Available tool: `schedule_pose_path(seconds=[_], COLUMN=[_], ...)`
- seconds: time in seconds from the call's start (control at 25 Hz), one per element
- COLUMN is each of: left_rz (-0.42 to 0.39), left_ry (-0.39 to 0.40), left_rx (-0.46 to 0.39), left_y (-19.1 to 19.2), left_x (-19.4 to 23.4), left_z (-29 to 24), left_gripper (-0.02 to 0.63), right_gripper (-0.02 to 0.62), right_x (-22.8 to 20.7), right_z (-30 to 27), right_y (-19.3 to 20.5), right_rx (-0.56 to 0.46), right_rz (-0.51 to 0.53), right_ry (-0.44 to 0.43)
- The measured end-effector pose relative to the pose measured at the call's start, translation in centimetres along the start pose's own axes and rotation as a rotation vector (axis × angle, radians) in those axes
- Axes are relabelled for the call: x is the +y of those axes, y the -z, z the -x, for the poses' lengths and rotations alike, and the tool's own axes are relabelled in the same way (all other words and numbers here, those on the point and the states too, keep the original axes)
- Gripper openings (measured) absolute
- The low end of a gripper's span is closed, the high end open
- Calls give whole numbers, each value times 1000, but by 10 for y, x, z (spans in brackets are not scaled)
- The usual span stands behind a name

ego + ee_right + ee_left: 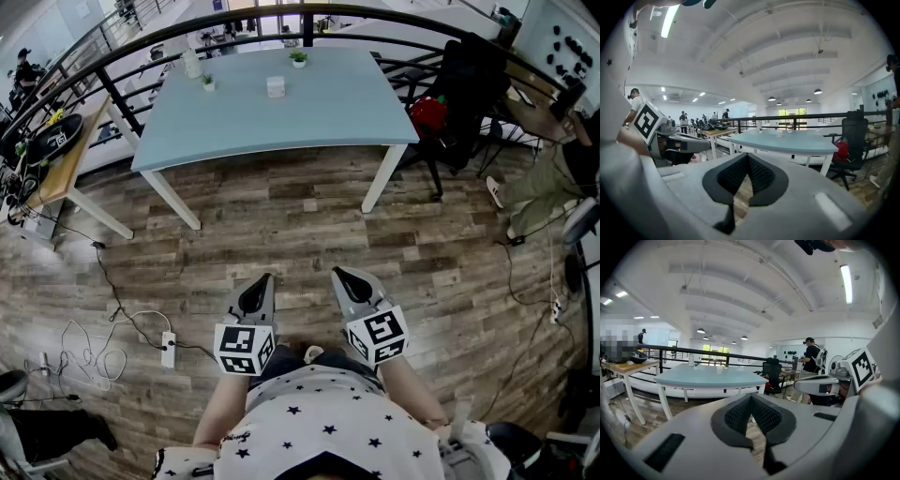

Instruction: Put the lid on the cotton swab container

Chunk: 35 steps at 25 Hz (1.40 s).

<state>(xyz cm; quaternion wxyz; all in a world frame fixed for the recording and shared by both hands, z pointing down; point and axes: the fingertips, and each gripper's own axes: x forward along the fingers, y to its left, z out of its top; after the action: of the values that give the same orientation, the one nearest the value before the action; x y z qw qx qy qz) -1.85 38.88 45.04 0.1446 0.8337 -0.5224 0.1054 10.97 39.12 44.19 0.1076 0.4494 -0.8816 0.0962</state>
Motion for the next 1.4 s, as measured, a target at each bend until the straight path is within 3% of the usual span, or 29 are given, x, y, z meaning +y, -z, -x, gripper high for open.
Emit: schedule_pose_path(seconds=[0.48,0.92,1.0,1.4], left_rz=[4,72,67,63], left_ry=[-8,-24,-19,-29], left_rx=[-31,-62,-57,-49], left_y=[5,1,3,-1], left_x=[-11,-13,-16,-21], left_z=[42,39,34,16], left_gripper=[-2,0,53,124], right_gripper=[5,5,5,74], right_x=[35,25,19,4], right_z=[33,35,33,21], right_y=[-2,0,1,4], right_rx=[-19,-27,-26,-2], right_rz=[-21,-26,-32,-21], right_ry=[3,-21,-24,-66])
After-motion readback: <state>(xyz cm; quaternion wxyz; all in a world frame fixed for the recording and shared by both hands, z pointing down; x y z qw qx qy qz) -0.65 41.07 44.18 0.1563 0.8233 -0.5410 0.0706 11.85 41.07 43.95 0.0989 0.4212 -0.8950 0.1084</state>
